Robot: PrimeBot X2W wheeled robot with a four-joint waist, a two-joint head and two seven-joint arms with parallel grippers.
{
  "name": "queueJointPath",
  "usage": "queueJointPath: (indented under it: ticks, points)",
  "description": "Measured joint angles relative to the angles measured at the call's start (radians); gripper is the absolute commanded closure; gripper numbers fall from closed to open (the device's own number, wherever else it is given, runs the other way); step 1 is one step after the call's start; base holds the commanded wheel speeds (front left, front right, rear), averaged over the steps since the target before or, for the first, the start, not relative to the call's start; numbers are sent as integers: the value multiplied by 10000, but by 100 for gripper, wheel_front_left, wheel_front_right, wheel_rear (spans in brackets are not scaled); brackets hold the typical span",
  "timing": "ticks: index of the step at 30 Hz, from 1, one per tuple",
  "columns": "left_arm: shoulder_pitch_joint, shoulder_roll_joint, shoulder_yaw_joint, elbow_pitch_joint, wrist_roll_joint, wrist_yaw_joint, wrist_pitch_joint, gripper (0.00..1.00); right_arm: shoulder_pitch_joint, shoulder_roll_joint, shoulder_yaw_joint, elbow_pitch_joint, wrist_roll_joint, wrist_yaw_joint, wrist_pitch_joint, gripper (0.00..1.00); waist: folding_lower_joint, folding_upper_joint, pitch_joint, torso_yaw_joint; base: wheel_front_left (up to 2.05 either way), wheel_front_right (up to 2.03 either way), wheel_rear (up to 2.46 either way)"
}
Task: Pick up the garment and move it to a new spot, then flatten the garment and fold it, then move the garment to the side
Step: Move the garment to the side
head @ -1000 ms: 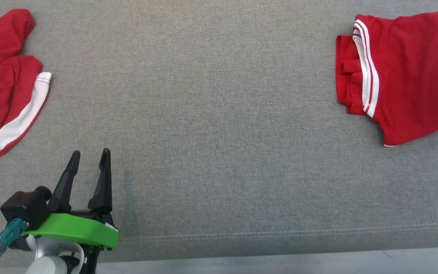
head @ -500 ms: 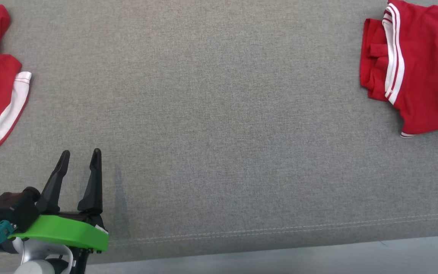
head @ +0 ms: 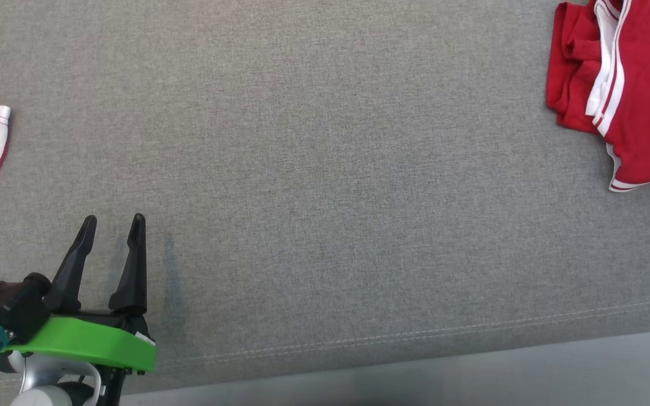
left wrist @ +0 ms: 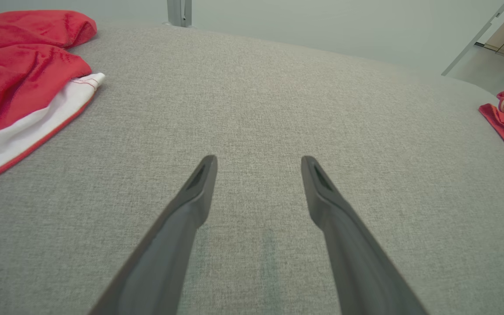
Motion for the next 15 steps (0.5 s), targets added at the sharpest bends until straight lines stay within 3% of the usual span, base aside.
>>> queueJointPath:
  ticks: [8, 15]
  points:
    - [35, 2, 33, -263, 0, 90, 59, 2, 153, 257, 35, 173, -282, -10, -723, 0, 0, 0, 30, -179, 0, 0, 0]
    - [-34, -209, 178, -278, -4, 102, -109, 0, 137, 309, -278, -77, -485, -10, -2355, 0, 0, 0, -64, -328, 0, 0, 0]
